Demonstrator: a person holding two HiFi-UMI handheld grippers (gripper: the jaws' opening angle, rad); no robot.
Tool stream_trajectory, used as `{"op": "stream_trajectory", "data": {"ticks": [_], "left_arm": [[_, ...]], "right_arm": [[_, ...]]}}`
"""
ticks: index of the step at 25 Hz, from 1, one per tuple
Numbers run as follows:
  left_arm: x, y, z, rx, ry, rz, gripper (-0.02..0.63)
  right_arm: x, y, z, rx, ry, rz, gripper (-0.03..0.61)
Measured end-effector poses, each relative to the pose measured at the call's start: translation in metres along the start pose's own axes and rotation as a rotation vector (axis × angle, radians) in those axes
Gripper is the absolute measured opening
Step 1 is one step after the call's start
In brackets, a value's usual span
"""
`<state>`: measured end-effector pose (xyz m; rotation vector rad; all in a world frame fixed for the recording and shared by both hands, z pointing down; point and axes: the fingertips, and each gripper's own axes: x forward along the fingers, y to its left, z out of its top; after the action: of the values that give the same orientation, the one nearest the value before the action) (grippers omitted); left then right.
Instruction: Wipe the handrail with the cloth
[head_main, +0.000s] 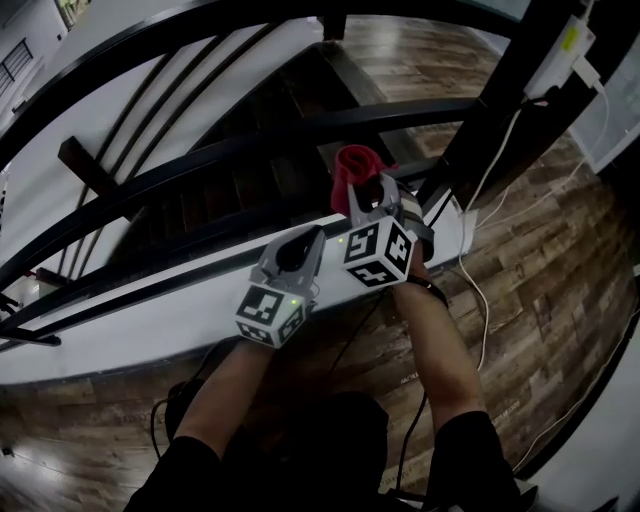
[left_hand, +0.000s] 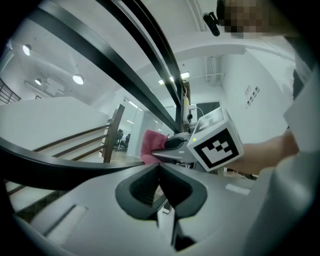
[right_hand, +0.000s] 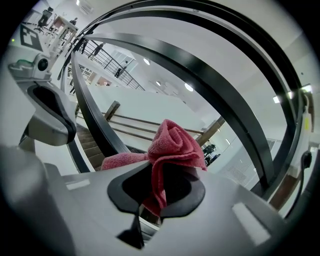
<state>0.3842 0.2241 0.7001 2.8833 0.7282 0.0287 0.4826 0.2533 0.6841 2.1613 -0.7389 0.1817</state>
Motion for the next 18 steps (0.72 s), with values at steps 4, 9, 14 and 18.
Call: {"op": "stream_trajectory", "data": {"ticks": [4,9,14,18], "left_arm": [[0.022,-0.015,0.002,0.018,0.001,-0.033,0.000],[0.040,-0.028,0.002,0.027,0.008,-0.061,0.000],[0.056,-0.037,-0.005,0.051,0.030,-0.081,0.000],[0.067,-0.046,-0.003,0.055,0.039,-0.102,0.000]], "right_arm": [[0.001,-0.013,-0.012,-0.009,0.018,-0.013,0.043],[0.005,-0.033,-0.033,0.004,0.067,-0.036,0.044],[0.008,-0.056,-0.055,0.035,0.095,-0.066,0.044],[0.009,-0.070,-0.069,0.056,0.106,-0.085,0.044]]}}
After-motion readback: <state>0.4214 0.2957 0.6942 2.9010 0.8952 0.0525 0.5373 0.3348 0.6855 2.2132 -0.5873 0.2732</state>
